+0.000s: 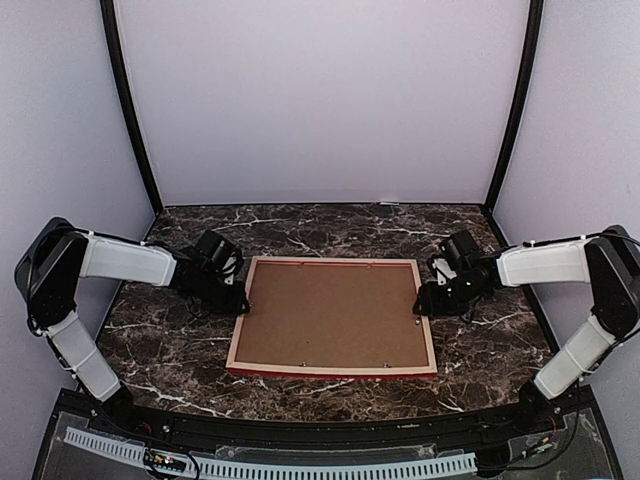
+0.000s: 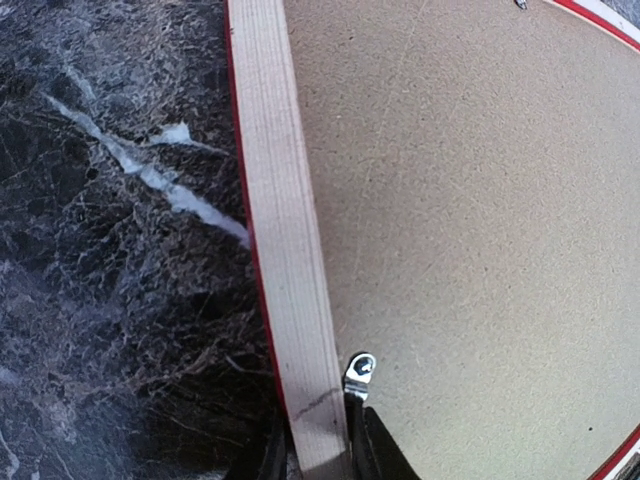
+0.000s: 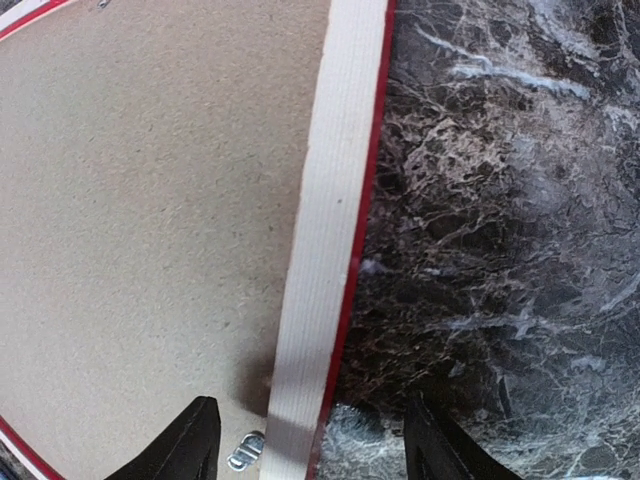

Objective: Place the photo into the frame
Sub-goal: Hold the photo frame at the center of the board, then press the fastener onto the backboard.

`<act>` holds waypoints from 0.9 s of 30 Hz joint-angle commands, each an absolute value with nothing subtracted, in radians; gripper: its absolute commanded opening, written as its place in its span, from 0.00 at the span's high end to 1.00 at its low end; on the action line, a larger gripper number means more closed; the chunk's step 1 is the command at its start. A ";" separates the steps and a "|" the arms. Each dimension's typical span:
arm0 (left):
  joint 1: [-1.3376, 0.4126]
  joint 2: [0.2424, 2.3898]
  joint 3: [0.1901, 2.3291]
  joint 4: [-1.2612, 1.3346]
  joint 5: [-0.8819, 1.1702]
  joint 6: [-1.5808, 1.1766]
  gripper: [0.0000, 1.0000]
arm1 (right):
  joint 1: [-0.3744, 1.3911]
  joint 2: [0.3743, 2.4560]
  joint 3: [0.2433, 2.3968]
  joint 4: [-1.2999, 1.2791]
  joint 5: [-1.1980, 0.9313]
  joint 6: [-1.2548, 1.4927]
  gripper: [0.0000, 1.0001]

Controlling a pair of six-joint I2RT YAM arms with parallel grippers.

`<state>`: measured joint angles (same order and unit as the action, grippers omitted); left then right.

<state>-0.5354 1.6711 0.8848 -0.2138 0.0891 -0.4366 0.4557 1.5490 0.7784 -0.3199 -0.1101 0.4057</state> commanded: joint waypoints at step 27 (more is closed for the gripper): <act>-0.581 1.606 0.790 -0.193 0.045 -0.523 0.81 | 0.501 1.523 0.706 -0.280 -0.133 0.492 0.51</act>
